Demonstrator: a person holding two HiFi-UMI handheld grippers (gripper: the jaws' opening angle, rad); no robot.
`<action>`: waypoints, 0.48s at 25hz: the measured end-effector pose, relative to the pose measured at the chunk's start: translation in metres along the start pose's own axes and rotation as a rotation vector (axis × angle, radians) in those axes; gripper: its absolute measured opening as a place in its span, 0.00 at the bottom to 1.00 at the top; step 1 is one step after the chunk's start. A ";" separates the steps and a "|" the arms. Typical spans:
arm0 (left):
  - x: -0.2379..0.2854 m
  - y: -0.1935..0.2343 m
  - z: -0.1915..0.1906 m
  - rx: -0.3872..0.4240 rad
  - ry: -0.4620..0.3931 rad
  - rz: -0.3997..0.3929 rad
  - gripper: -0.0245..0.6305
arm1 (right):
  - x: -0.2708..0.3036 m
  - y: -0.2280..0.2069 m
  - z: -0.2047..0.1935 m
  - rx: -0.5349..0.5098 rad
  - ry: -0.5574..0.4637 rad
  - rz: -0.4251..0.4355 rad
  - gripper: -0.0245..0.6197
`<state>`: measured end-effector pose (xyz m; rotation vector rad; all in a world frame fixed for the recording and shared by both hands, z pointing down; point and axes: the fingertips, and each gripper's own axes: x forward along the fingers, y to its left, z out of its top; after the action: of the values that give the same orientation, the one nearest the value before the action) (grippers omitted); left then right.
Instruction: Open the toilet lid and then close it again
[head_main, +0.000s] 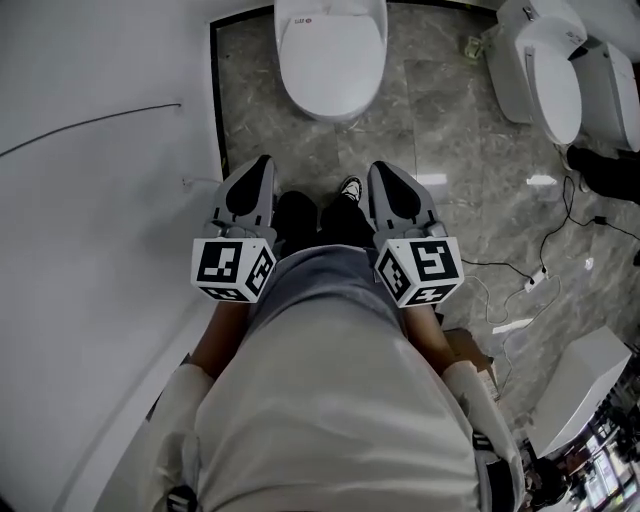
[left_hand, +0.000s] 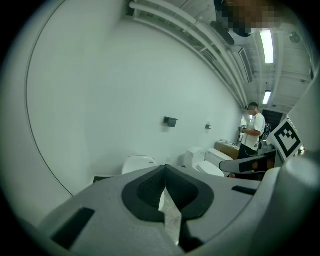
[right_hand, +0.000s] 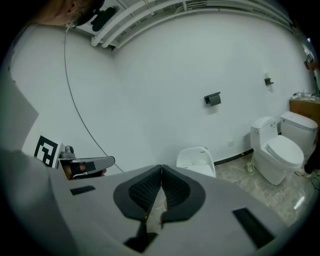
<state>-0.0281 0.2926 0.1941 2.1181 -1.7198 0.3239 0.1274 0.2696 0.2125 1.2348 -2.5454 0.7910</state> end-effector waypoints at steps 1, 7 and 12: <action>0.003 0.002 0.000 -0.004 0.002 0.005 0.05 | 0.003 -0.002 0.001 0.000 0.002 0.003 0.05; 0.032 0.015 -0.001 -0.022 0.030 0.000 0.05 | 0.027 -0.009 0.009 -0.007 0.018 0.014 0.05; 0.073 0.034 0.011 -0.035 0.019 -0.046 0.05 | 0.062 -0.012 0.029 -0.038 0.013 0.005 0.05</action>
<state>-0.0458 0.2180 0.2197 2.1196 -1.6514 0.2984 0.0990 0.2060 0.2177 1.2075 -2.5421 0.7454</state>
